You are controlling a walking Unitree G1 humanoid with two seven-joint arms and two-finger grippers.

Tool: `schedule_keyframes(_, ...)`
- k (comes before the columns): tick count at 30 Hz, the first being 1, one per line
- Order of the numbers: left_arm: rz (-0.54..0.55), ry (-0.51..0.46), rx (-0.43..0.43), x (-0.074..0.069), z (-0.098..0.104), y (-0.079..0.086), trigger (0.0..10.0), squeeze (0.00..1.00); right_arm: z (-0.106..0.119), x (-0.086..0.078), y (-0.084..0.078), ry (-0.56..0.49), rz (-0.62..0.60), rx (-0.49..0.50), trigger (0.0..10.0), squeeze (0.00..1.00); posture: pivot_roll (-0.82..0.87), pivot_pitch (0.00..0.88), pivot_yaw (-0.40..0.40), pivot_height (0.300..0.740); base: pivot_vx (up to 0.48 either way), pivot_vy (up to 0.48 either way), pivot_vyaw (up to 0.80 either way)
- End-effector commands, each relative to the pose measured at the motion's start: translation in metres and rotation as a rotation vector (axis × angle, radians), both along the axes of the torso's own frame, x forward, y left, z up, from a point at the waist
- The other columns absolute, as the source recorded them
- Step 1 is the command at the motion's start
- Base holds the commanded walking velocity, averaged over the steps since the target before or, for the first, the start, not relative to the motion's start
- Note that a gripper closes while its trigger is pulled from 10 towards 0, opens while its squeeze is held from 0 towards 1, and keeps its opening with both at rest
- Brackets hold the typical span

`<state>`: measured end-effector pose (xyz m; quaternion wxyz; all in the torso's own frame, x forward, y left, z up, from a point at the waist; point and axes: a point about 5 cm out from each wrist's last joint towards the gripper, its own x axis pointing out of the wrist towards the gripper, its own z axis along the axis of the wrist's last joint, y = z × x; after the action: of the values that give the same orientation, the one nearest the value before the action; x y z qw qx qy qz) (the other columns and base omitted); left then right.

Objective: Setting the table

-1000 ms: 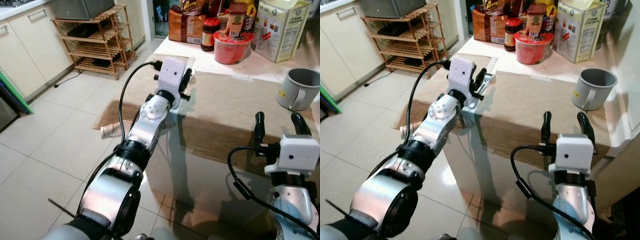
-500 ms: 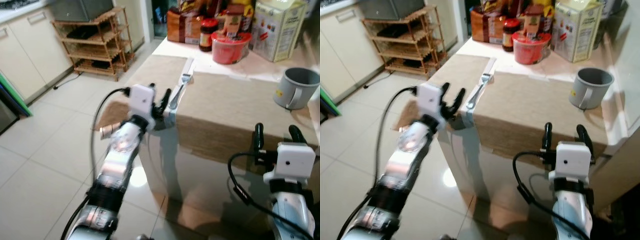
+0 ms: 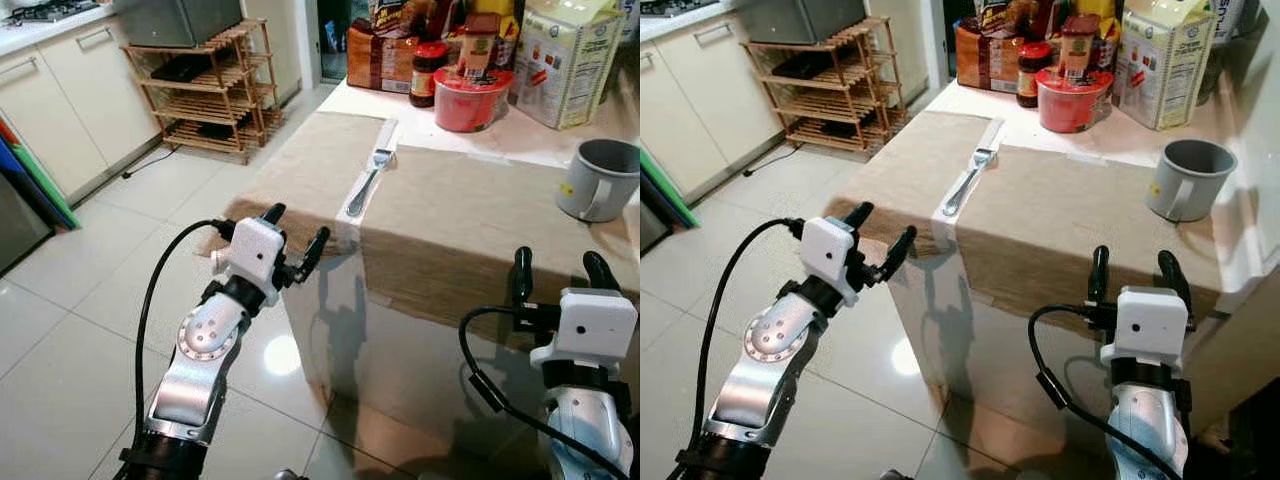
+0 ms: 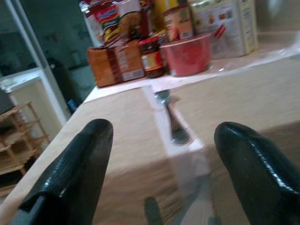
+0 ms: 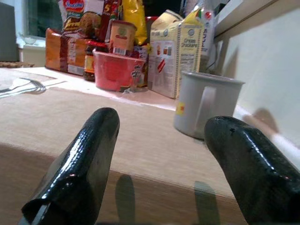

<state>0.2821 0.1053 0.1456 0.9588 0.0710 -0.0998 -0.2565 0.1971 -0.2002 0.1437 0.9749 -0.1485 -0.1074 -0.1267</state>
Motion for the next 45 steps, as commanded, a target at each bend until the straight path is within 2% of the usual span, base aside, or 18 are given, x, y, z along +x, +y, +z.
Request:
schedule_keyframes(1,-0.012,-0.02,0.012,0.003,0.009,-0.002,10.0,0.87,-0.001,0.001,0.0,-0.008,-0.004,0.02,10.0,0.0,-0.13,0.0,0.13,0.718,0.0,0.0,0.0)
schedule_keyframes(2,-0.022,-0.017,0.008,0.008,0.012,-0.007,10.0,0.0,-0.002,0.002,0.0,-0.007,-0.008,0.047,10.0,0.0,-0.13,0.0,0.134,0.718,0.0,0.0,-0.62)
schedule_keyframes(9,-0.034,0.008,0.008,0.011,0.011,-0.01,10.0,0.0,-0.003,0.003,-0.001,0.0,-0.011,0.037,10.0,0.0,-0.13,0.0,0.138,0.718,0.0,0.0,-0.62)
schedule_keyframes(12,-0.011,0.03,0.004,0.013,0.009,-0.008,10.0,0.0,-0.005,0.004,-0.001,0.008,-0.002,0.012,10.0,0.0,-0.13,0.0,0.137,0.71,0.0,0.48,0.0)
schedule_keyframes(16,-0.01,0.008,0.033,0.016,0.012,-0.01,10.0,0.0,-0.007,0.007,0.003,0.026,0.022,0.009,10.0,0.0,-0.13,0.0,0.132,0.71,0.0,0.48,0.0)
schedule_keyframes(24,-0.026,-0.022,0.054,0.021,0.019,-0.016,10.0,0.0,-0.007,0.009,0.006,0.02,0.033,0.007,10.0,0.0,-0.12,0.0,0.131,0.71,0.0,0.0,0.0)
schedule_keyframes(32,-0.046,-0.026,0.052,0.025,0.022,-0.025,10.0,0.0,-0.008,0.009,0.007,0.016,0.032,0.03,10.0,0.0,-0.13,0.0,0.135,0.71,0.471,0.0,-0.1)
schedule_keyframes(36,-0.052,-0.029,0.05,0.025,0.022,-0.027,10.0,0.0,-0.009,0.009,0.006,0.025,0.032,0.02,10.0,0.0,-0.13,0.0,0.136,0.71,0.48,0.0,-0.75)
schedule_keyframes(45,-0.075,-0.038,0.065,0.025,0.023,-0.032,10.0,0.0,-0.01,0.008,0.008,0.029,0.039,0.005,10.0,0.0,-0.13,0.0,0.137,0.71,0.48,0.0,0.0)
